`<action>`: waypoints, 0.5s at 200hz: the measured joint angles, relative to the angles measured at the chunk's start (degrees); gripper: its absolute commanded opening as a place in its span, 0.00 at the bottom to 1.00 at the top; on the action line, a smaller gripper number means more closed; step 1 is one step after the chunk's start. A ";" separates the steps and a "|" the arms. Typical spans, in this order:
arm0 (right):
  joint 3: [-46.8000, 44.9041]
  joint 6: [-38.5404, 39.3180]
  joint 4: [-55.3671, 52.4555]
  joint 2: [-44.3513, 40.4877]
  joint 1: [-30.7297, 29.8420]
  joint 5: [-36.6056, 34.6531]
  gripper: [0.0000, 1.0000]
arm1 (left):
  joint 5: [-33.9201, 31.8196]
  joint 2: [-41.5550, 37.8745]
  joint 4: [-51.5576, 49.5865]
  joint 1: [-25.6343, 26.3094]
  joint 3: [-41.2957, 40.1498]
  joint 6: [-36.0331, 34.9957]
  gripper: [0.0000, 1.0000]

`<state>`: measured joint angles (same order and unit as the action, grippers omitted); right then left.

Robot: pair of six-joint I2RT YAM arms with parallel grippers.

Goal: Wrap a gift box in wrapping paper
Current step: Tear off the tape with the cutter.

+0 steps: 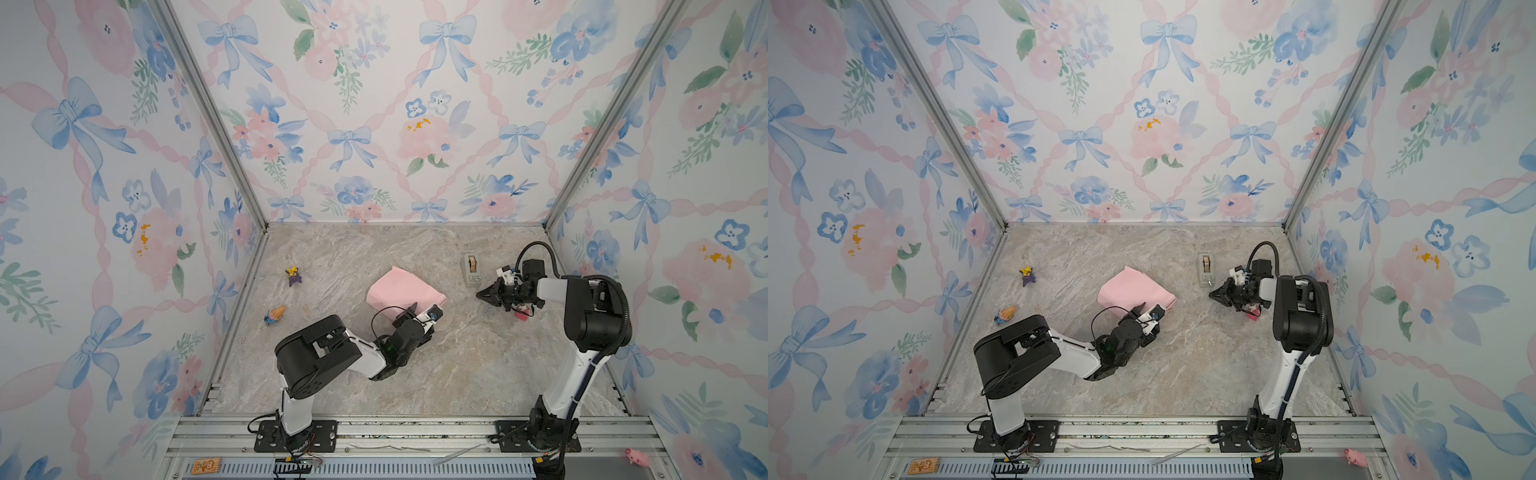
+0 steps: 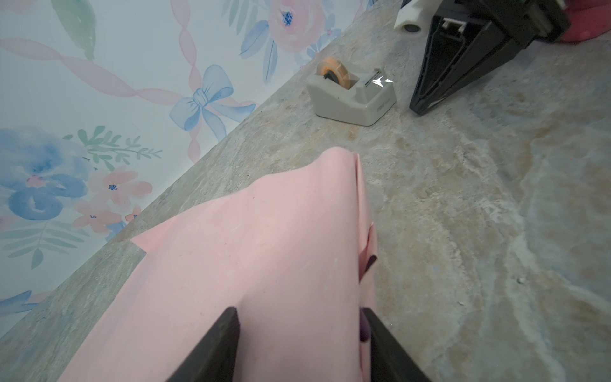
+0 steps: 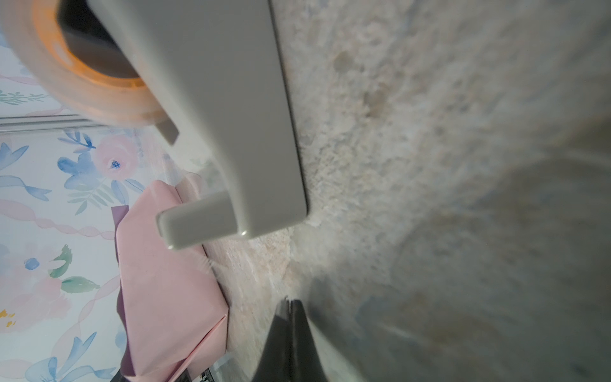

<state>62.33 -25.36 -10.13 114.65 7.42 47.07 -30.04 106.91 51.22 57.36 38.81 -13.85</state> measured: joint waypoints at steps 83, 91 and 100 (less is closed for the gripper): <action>1.11 -1.70 -6.03 -1.46 -1.16 -4.74 0.00 | -0.04 0.00 0.00 0.00 0.00 0.00 0.59; 1.11 -1.70 -6.47 -1.73 -1.18 -5.27 0.00 | -0.07 0.00 0.00 0.00 0.00 0.00 0.59; 1.11 -1.64 -6.99 -1.97 -1.22 -5.70 0.00 | -0.04 0.00 0.00 0.00 0.00 0.00 0.59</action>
<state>63.44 -27.00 -17.12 112.68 6.20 41.36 -30.09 106.91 51.22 57.36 38.81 -13.85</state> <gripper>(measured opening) 0.045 0.589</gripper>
